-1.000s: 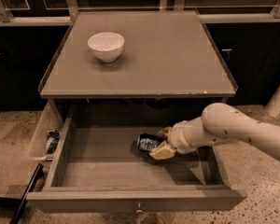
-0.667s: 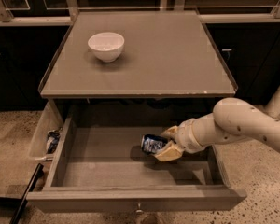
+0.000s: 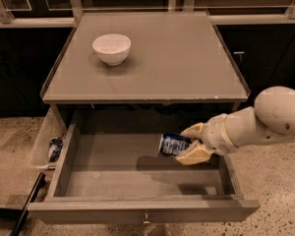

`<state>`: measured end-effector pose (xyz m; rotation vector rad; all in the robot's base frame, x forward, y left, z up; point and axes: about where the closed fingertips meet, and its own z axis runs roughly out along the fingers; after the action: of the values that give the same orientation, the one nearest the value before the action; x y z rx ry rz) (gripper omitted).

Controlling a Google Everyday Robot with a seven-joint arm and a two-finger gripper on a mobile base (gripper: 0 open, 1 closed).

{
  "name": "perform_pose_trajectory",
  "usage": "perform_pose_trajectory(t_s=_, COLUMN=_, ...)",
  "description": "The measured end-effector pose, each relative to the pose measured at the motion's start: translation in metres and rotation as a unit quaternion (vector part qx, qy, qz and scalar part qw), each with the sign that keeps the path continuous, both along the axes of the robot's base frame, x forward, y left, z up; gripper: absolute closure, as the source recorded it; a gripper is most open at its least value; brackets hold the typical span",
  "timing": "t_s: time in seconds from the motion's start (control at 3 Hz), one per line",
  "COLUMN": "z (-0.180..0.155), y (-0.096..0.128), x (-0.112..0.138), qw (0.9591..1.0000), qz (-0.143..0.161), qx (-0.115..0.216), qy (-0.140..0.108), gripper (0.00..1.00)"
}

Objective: Pick pepsi can from top drawer and place on counter

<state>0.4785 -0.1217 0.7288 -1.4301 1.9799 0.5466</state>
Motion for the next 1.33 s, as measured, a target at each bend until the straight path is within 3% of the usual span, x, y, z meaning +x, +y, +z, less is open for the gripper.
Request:
perform_pose_trajectory(t_s=0.33, z=0.05, y=-0.014, x=0.008, qw=0.9988, qz=-0.005, qx=-0.028, qy=-0.04, gripper=1.0)
perform_pose_trajectory(t_s=1.0, z=0.135, y=-0.04, x=0.061, qw=0.9929, qz=-0.016, qx=-0.044, qy=-0.11, gripper=1.0)
perform_pose_trajectory(t_s=1.33, z=0.135, y=-0.039, x=0.061, qw=0.9928, qz=-0.016, qx=-0.044, qy=-0.11, gripper=1.0)
